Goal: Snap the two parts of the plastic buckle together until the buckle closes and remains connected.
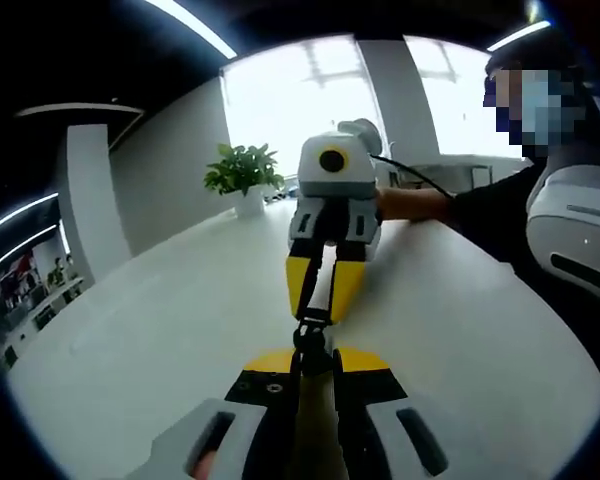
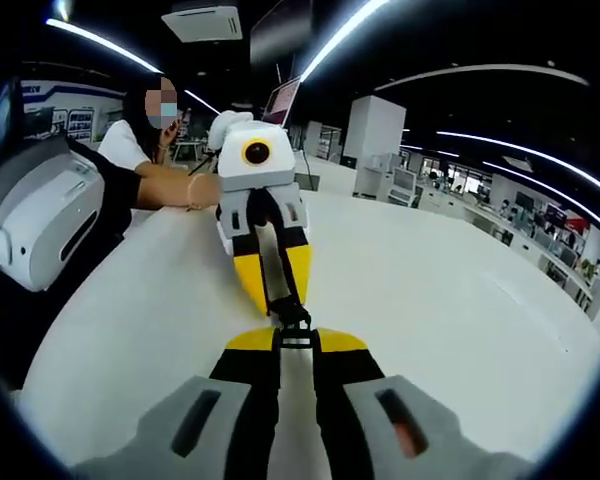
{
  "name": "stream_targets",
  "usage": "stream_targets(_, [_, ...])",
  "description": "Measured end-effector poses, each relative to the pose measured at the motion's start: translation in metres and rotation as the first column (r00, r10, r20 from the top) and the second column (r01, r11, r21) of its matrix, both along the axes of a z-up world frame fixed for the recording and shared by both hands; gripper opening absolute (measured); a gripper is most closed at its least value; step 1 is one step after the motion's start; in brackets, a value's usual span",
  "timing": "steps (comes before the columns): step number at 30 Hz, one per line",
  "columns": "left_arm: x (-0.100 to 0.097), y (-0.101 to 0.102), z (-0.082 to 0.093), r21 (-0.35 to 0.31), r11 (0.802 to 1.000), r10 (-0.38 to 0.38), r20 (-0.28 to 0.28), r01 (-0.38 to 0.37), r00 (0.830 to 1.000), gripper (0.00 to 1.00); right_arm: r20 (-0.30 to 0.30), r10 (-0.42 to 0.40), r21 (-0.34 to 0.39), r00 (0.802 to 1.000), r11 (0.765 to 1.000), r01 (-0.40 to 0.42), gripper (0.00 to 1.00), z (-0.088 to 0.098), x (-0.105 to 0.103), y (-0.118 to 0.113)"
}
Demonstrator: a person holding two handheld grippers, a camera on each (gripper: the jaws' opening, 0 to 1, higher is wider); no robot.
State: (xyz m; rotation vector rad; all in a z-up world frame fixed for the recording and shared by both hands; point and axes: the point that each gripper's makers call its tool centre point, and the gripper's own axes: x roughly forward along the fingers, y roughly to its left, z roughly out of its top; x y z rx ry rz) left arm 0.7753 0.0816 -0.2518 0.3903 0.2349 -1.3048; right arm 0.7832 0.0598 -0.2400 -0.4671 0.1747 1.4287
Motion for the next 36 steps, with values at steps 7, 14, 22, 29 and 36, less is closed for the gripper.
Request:
stream_targets(7, [-0.003,-0.001,-0.001,0.012,1.0,-0.014,0.006,0.014,1.0,0.13,0.01,0.022,-0.011,1.0,1.0,-0.022,0.13,-0.001,-0.004,0.0])
stream_targets(14, [-0.005,-0.001,0.001,-0.009,1.0,-0.022,-0.014,0.022,1.0,0.13,0.019,0.041,-0.021,0.999,0.999,-0.041,0.12,-0.002,-0.007,-0.001])
stream_targets(22, [-0.004,0.002,-0.002,0.008,1.0,-0.019,-0.01,0.019,1.0,0.13,0.025,0.074,-0.036,0.997,0.997,-0.073,0.12,-0.004,-0.012,0.0])
stream_targets(29, [-0.005,0.004,-0.001,0.009,1.0,-0.023,-0.013,0.024,1.0,0.13,0.033,0.09,-0.038,0.995,0.995,-0.089,0.12,-0.004,-0.015,0.002])
stream_targets(36, [-0.01,0.003,-0.002,-0.006,0.999,-0.032,-0.047,0.032,0.998,0.12,0.027,0.109,-0.054,0.994,0.993,-0.107,0.12,-0.008,-0.017,0.002])
